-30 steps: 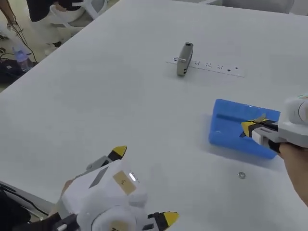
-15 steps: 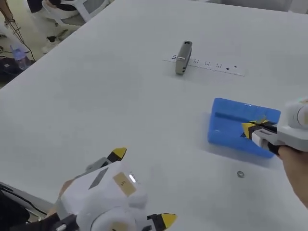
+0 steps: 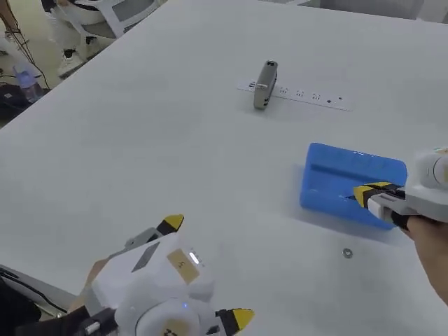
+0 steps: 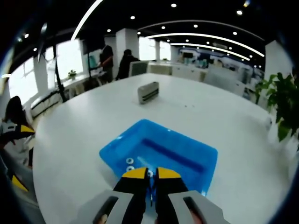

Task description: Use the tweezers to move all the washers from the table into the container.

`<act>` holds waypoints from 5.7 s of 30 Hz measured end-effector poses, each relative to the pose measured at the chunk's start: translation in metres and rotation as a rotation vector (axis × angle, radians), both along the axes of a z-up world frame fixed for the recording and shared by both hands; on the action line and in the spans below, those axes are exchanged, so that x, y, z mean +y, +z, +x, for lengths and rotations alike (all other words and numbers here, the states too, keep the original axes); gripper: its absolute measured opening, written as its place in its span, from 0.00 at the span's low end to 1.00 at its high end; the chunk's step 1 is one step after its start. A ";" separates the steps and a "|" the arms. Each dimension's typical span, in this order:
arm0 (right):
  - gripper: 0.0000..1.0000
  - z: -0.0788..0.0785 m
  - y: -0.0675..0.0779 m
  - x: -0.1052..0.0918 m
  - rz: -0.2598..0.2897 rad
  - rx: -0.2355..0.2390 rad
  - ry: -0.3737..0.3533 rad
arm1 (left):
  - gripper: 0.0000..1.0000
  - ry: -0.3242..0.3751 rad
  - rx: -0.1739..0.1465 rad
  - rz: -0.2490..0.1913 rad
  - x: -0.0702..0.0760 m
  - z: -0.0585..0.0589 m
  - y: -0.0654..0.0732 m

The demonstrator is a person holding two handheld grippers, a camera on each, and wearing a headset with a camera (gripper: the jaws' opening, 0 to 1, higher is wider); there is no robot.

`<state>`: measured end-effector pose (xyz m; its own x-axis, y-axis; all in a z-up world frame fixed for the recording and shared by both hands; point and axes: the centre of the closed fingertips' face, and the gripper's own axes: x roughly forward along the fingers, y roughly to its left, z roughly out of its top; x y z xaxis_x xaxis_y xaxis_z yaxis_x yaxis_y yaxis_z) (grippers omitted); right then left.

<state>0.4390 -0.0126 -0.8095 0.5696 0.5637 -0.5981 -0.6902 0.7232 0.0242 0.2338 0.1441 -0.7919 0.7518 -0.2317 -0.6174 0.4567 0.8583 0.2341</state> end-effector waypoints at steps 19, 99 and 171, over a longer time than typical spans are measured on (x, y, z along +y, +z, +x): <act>0.02 -0.015 0.037 0.000 0.012 -0.021 0.047 | 0.92 -0.002 -0.019 0.004 0.001 0.000 0.003; 0.03 -0.089 0.007 -0.022 0.129 0.014 -0.137 | 0.86 -0.014 0.028 0.076 0.004 -0.004 -0.008; 0.02 -0.080 0.040 -0.017 0.088 0.077 -0.052 | 0.84 -0.024 0.050 0.106 0.005 -0.005 -0.014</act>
<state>0.3588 -0.0297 -0.7692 0.5535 0.5869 -0.5909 -0.6457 0.7505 0.1407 0.2284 0.1489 -0.8057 0.7142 -0.1807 -0.6762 0.4905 0.8184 0.2994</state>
